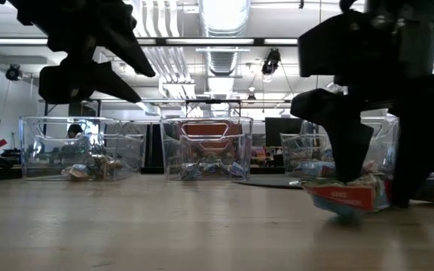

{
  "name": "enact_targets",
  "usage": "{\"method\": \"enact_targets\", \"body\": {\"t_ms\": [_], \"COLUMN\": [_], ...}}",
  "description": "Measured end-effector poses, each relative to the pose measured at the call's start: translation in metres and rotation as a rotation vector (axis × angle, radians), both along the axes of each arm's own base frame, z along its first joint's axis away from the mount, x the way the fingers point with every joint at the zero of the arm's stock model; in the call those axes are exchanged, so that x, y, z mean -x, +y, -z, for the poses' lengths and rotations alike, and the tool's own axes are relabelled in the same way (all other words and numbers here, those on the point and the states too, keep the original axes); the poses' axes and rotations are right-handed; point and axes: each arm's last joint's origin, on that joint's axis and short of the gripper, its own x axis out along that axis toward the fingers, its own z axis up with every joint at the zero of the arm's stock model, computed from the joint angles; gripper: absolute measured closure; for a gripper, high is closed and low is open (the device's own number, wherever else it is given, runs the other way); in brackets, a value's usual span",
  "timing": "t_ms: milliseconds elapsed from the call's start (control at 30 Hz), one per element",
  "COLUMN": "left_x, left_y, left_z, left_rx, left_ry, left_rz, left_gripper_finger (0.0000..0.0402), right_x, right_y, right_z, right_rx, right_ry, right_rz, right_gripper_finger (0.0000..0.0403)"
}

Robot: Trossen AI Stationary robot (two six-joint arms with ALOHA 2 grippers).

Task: Pick and place Granola Bars by type
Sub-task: Put the red granola bar into the right transparent container

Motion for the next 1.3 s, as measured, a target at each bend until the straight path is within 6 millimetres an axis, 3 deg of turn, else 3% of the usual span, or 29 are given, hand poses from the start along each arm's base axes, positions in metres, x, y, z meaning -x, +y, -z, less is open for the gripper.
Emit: {"method": "enact_targets", "body": {"t_ms": [467,600,700,867,1000,1133,1300], "left_x": [0.001,0.001,0.001,0.001,0.001,0.0,-0.001], "left_y": [0.0,0.001,0.001,0.001,0.001,0.003,0.004], "left_z": [0.002,0.002,0.002,0.002,0.002,0.002,0.001], "left_rx": [-0.013,-0.014,-0.016,-0.018,-0.022,-0.025,-0.025], "left_ry": [0.017,0.018,0.018,0.017,0.018,0.018,0.017], "left_rz": [0.005,0.005,0.006,0.006,0.008,0.003,-0.001], "left_gripper_finger": [0.0236,0.0236,0.0236,0.0236,0.0236,0.0236,0.0236], "right_x": [-0.007,-0.005,0.001,0.032,0.068,0.102,0.127], "right_y": [-0.017,-0.021,-0.028,-0.058,-0.093,-0.129,-0.169], "right_z": [-0.005,-0.031,-0.059,-0.105,-0.121,-0.118,-0.098], "right_rx": [-0.126,-0.194,-0.188,-0.109,-0.135,-0.143,-0.177], "right_ry": [0.044,-0.016,-0.143,-0.436,-0.539,-0.592,-0.547], "right_rz": [0.23,0.34,0.526,1.094,1.47,1.639,1.74], "right_gripper_finger": [0.0328,0.0352,0.0357,0.0347,0.0343,0.0344,0.0344]}}
